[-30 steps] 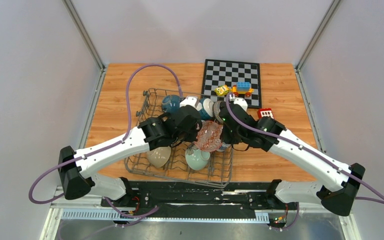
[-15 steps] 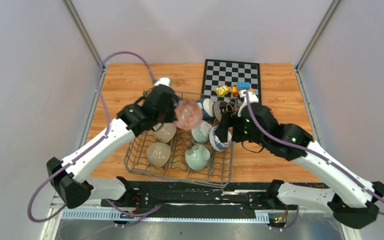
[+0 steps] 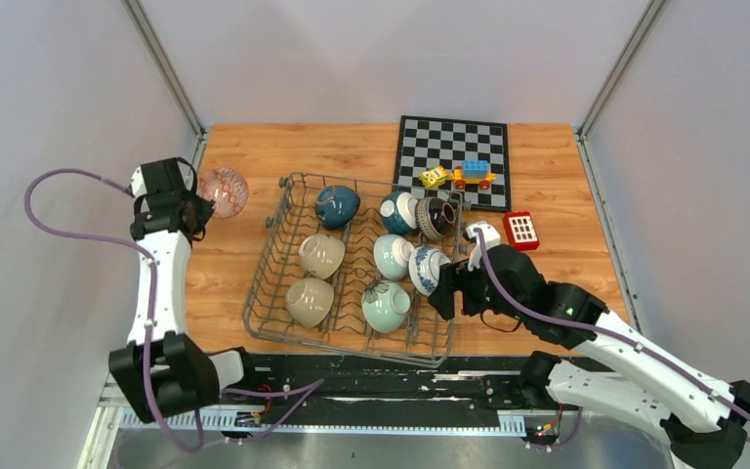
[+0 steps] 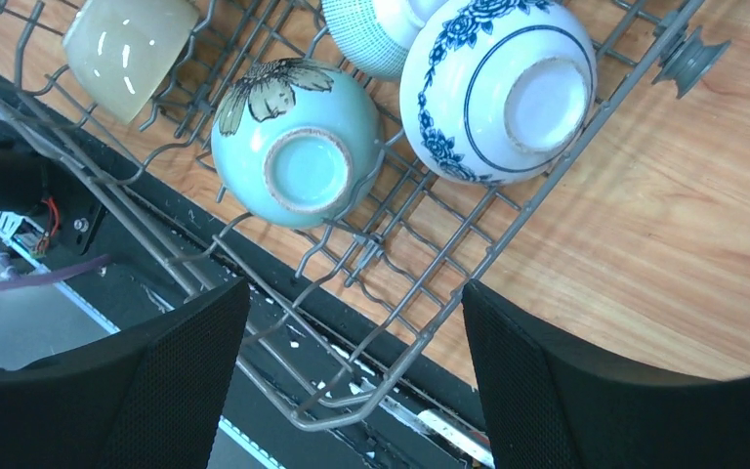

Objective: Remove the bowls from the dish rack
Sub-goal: Place the bowl at the center of the board.

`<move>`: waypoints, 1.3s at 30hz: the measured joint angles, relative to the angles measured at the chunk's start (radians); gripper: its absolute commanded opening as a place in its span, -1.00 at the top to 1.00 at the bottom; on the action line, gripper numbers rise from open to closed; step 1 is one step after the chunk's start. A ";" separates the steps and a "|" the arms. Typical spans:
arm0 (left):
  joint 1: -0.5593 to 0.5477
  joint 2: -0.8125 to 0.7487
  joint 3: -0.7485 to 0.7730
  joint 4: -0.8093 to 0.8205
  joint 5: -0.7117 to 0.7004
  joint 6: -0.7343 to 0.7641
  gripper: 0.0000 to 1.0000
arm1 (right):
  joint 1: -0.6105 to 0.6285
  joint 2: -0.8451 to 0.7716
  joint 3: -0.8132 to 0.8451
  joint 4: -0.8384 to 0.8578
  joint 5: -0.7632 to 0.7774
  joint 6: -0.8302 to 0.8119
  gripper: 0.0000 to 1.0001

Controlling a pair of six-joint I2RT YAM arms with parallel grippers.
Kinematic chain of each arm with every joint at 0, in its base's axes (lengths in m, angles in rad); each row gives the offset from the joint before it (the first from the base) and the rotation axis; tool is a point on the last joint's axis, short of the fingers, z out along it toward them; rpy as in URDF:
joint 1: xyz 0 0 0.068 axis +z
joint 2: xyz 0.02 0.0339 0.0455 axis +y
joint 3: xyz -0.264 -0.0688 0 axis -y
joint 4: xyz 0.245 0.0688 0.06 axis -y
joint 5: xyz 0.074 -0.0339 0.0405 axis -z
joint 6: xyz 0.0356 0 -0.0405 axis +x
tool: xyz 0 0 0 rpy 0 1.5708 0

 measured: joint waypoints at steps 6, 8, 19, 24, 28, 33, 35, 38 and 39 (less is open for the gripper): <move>0.111 0.169 -0.068 0.051 0.024 -0.059 1.00 | 0.000 -0.143 -0.073 0.021 -0.026 0.002 -0.64; 0.119 0.212 -0.071 0.069 0.019 -0.072 1.00 | 0.000 -0.182 -0.086 0.023 -0.025 0.004 -0.63; 0.145 0.454 -0.068 0.204 0.023 -0.095 1.00 | 0.000 -0.262 -0.090 0.018 -0.011 0.001 -0.62; 0.145 0.475 -0.069 0.242 0.025 -0.097 1.00 | 0.000 -0.239 -0.064 0.011 -0.011 -0.009 -0.62; 0.145 0.496 -0.069 0.272 0.026 -0.096 1.00 | 0.000 -0.221 -0.049 0.012 -0.011 -0.015 -0.62; 0.145 0.548 -0.069 0.282 0.029 -0.095 1.00 | 0.000 -0.202 -0.047 0.012 -0.010 -0.016 -0.62; 0.145 0.550 -0.069 0.293 0.030 -0.093 1.00 | 0.000 -0.202 -0.046 0.011 -0.010 -0.016 -0.62; 0.145 0.552 -0.069 0.299 0.031 -0.092 0.90 | 0.000 -0.202 -0.045 0.011 -0.005 -0.017 -0.62; 0.145 0.552 -0.069 0.299 0.031 -0.089 0.83 | 0.000 -0.202 -0.045 0.011 -0.003 -0.017 -0.62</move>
